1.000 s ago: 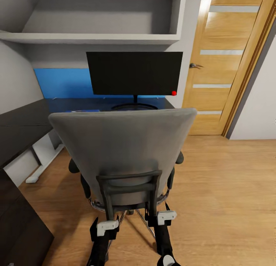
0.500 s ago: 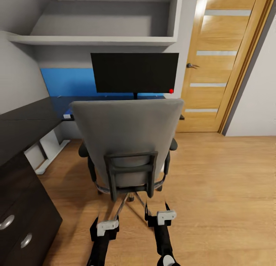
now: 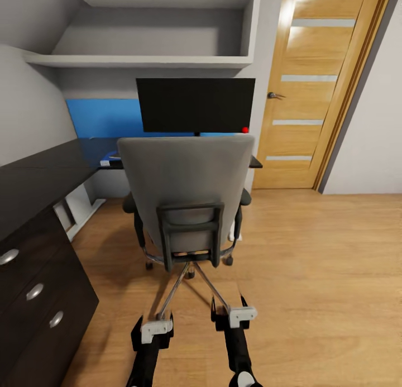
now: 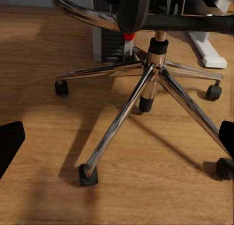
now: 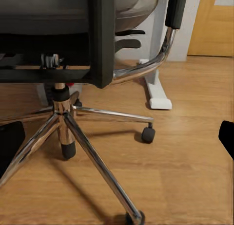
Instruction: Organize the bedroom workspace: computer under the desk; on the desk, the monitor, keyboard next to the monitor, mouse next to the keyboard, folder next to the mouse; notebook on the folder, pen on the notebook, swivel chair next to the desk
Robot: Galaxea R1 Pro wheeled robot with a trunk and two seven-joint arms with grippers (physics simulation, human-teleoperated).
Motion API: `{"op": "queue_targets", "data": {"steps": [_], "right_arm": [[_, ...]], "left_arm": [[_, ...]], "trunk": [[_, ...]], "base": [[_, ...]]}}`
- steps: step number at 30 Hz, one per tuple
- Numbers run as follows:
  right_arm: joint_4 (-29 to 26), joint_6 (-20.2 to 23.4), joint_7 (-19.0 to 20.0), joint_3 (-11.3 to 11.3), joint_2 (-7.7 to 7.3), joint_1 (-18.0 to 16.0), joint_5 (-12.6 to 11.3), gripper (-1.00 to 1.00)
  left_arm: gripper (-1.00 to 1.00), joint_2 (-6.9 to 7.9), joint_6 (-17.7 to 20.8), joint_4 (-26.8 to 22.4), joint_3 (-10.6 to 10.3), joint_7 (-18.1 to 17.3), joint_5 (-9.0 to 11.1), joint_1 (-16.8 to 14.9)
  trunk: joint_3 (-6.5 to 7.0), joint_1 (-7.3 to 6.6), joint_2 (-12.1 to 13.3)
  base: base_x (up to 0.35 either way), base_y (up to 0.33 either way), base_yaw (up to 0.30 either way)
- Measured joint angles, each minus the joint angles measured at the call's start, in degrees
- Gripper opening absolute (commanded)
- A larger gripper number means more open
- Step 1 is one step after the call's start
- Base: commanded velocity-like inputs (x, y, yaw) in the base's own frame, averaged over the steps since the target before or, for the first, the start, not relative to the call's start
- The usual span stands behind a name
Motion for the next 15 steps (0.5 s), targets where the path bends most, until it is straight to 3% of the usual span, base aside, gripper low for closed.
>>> {"op": "queue_targets", "data": {"steps": [15], "right_arm": [[2.3, -0.1, 0.0, -0.1, 0.0, 0.0, -0.3, 1.0]], "left_arm": [[1.0, 0.08, 0.0, 0.1, 0.4, 0.4, 0.2, 0.0]], "trunk": [[0.0, 0.0, 0.0]], "base": [[-0.275, -0.125, 0.0]]}}
